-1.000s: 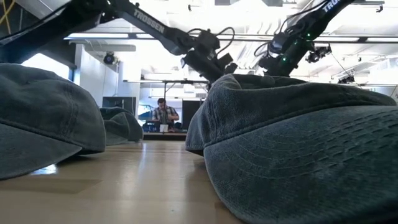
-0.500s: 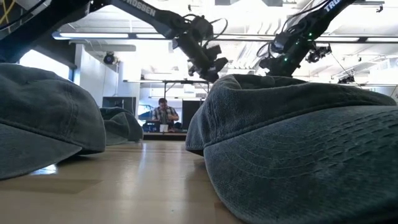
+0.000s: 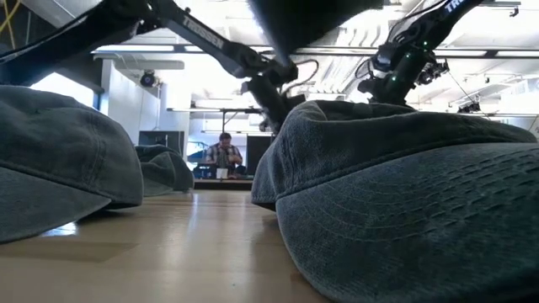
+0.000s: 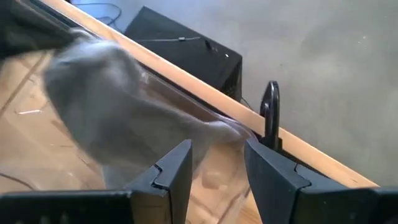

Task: Pick & Place hat
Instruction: Put the right gray cap into the top transparent bin

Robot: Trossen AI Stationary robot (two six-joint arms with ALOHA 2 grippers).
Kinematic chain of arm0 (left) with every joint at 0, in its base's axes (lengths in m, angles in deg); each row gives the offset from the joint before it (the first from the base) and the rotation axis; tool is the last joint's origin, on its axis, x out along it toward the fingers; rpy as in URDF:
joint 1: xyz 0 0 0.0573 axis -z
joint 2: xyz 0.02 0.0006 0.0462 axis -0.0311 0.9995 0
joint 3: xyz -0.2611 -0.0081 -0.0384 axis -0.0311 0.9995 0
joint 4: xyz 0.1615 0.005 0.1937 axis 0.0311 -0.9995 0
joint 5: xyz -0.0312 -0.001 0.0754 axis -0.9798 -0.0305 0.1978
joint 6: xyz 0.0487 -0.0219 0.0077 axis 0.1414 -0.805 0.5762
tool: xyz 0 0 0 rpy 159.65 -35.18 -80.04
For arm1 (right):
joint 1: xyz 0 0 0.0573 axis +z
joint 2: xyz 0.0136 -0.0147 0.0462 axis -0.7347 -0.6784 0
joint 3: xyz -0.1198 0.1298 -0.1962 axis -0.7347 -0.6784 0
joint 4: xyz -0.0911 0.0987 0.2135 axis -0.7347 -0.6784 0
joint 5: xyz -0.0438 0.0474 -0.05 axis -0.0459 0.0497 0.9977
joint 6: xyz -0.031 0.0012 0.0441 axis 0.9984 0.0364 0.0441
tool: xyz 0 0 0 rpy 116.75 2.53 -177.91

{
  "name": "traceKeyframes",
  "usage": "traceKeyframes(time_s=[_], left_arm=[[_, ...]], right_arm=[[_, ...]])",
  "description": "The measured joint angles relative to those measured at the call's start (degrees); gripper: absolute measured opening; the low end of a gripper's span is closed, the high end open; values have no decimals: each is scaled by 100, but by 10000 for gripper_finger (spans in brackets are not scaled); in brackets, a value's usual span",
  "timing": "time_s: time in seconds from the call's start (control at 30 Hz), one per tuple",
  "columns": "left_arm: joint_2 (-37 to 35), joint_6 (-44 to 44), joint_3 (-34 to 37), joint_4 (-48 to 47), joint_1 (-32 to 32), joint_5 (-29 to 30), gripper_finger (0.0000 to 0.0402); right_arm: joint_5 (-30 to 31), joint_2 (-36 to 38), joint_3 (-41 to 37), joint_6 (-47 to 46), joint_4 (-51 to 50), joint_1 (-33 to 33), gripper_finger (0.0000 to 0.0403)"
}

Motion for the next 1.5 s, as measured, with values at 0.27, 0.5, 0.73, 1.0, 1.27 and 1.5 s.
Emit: traceKeyframes(time_s=[0.27,0.5,0.73,1.0,1.27,1.5], left_arm=[[150,327,6,645,170,-580,0],[-96,486,-13,542,196,-328,0],[-465,925,-24,-42,199,155,0],[-578,913,-10,-1223,197,123,0],[-542,898,-13,-990,282,-564,0],[-347,870,-8,-532,346,-691,0]], right_arm=[[-696,19,0,25,251,73,140],[-1879,19,0,174,441,-14,168],[-2424,-131,4,328,1196,-200,247],[-2954,-823,7,385,1538,-171,259],[-3968,-958,7,495,1533,-45,223],[-4741,-956,7,456,1494,30,98]])
